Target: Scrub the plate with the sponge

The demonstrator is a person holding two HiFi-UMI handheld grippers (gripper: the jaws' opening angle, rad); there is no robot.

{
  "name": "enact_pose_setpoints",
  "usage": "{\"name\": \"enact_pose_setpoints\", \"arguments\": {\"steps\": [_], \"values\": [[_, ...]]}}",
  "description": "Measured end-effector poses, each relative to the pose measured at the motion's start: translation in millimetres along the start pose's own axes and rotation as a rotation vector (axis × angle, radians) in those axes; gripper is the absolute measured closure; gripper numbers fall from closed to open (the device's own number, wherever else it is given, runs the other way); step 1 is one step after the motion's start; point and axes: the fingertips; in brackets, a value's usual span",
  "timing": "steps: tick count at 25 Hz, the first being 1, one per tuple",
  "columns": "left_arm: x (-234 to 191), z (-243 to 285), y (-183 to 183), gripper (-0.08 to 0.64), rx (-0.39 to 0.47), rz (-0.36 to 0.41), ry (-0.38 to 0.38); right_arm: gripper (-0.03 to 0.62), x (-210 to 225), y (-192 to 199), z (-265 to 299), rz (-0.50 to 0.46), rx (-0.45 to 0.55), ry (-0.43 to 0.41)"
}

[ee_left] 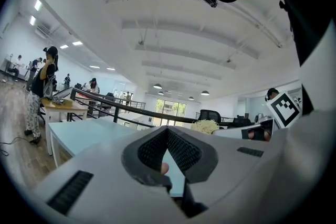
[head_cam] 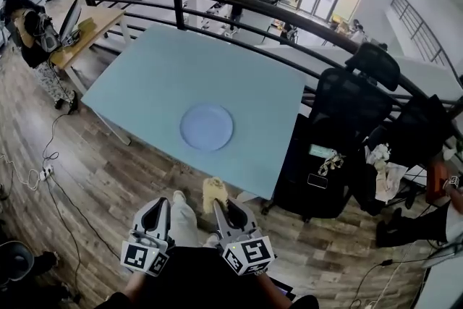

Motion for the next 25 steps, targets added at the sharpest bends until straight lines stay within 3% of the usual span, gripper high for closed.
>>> {"name": "enact_pose_setpoints", "arguments": {"steps": [25], "values": [[-74, 124, 20, 0.561, -0.074, -0.072, 0.152, 0.520, 52, 0, 98, 0.009, -0.002, 0.188]]}}
Point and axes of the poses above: the fingertips, and each gripper's own axes: z forward along the fingers, x to its right, y out of its underside, and after that the axes turned 11 degrees about x, right-handed
